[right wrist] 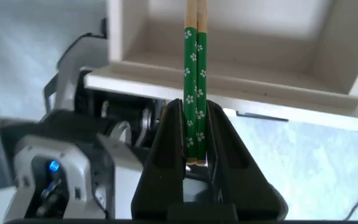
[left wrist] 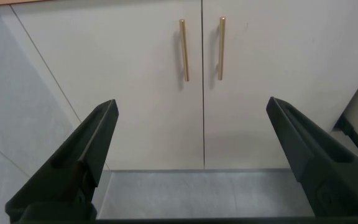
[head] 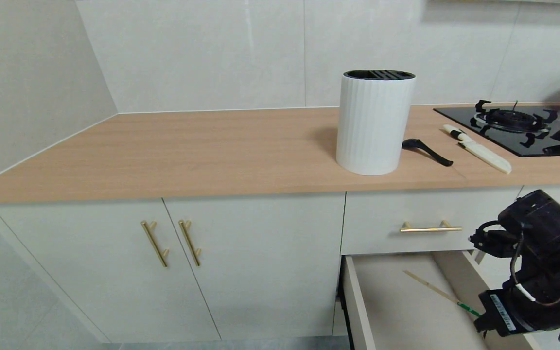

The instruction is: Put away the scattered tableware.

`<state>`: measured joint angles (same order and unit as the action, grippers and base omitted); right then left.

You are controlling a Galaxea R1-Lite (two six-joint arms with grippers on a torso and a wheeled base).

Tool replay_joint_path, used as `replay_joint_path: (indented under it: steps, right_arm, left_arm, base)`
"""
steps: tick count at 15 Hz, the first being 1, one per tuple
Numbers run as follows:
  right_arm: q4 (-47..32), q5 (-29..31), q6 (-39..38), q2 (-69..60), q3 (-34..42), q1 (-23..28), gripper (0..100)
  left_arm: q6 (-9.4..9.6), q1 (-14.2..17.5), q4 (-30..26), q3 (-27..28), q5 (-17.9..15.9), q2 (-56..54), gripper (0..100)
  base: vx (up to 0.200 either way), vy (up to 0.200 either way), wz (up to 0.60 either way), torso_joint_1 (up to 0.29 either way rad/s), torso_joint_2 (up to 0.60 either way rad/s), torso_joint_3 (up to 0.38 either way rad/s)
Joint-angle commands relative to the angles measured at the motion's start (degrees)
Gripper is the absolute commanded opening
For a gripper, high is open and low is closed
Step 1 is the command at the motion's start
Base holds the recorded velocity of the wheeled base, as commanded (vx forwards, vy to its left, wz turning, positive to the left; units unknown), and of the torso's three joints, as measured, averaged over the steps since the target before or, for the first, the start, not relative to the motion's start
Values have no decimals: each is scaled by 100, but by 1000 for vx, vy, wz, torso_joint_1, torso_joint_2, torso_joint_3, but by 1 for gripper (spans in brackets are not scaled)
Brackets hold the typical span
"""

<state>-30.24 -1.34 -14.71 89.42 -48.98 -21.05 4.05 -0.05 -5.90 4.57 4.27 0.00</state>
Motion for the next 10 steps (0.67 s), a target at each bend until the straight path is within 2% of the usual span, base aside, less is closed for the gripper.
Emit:
replay_joint_path:
  steps: [1, 4, 10]
  right_arm:
    - [63, 169, -102, 656, 3, 5, 0]
    - [186, 169, -119, 682, 20, 5, 0]
    - [616, 169, -119, 726, 187, 5, 0]
  left_arm:
    - [0, -4, 1, 0, 4, 9, 100]
    - [0, 5, 1, 0, 4, 9, 100]
    - [0, 5, 1, 0, 4, 9, 100]
  base:
    - [0, 0, 0, 0, 0, 0]
    - [0, 0, 0, -85, 320, 222]
    - [0, 0, 0, -82, 437, 346]
